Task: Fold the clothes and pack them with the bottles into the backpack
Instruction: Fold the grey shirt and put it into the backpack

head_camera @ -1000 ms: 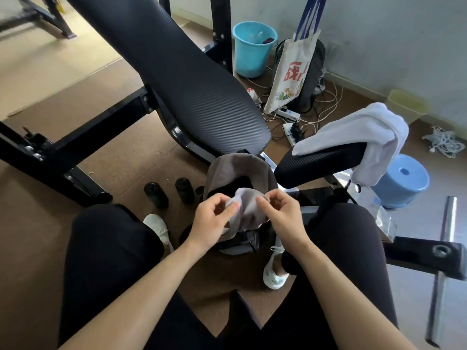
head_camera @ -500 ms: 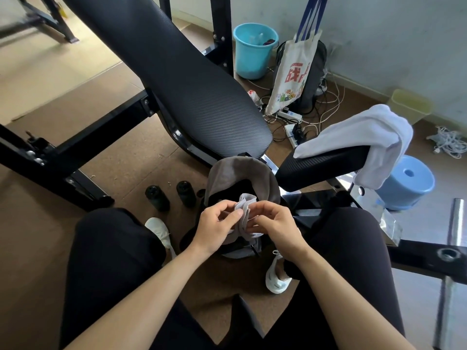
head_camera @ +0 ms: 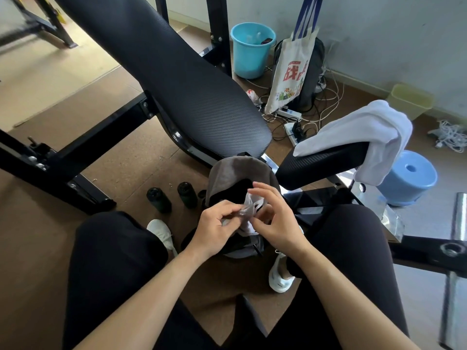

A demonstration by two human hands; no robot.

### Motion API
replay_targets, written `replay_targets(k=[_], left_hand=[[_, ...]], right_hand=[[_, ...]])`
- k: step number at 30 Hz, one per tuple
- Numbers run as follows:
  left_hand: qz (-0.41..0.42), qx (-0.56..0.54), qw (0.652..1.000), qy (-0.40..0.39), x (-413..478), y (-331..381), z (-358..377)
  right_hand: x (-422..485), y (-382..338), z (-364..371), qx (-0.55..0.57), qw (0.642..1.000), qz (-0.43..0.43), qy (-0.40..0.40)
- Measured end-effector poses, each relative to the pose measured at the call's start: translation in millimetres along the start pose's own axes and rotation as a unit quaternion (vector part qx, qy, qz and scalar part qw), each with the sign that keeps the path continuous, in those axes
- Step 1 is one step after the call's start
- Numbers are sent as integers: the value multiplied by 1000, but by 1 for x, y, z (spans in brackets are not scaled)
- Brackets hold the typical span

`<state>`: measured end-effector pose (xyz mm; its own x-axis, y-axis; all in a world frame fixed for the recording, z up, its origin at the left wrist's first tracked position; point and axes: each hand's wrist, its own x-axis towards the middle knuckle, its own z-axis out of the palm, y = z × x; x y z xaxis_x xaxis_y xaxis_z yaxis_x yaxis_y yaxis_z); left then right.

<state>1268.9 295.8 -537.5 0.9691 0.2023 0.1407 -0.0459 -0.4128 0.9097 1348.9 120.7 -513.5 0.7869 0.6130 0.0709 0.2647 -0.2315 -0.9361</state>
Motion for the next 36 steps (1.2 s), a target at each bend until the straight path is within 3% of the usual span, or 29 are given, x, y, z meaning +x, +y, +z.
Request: replay_targets(k=[3, 5, 14, 20, 25, 31, 36], left_hand=[[59, -7, 998, -7, -2, 10, -5], [74, -18, 997, 2, -1, 15, -9], [-22, -11, 1000, -5, 56, -4, -32], [-28, 21, 999, -16, 82, -41, -40], [53, 154, 987, -12, 80, -67, -19], [-67, 252, 962, -76, 87, -87, -6], [-157, 281, 940, -114, 93, -100, -5]], right_hand=[[-5, -4, 0, -27, 999, -14, -41], [-2, -8, -1, -37, 999, -17, -22], [71, -35, -18, -40, 996, -35, 75], [91, -25, -29, 105, 988, -6, 110], [87, 6, -26, 207, 971, 79, 85], [103, 24, -31, 230, 966, 106, 52], [111, 21, -46, 347, 928, 129, 37]])
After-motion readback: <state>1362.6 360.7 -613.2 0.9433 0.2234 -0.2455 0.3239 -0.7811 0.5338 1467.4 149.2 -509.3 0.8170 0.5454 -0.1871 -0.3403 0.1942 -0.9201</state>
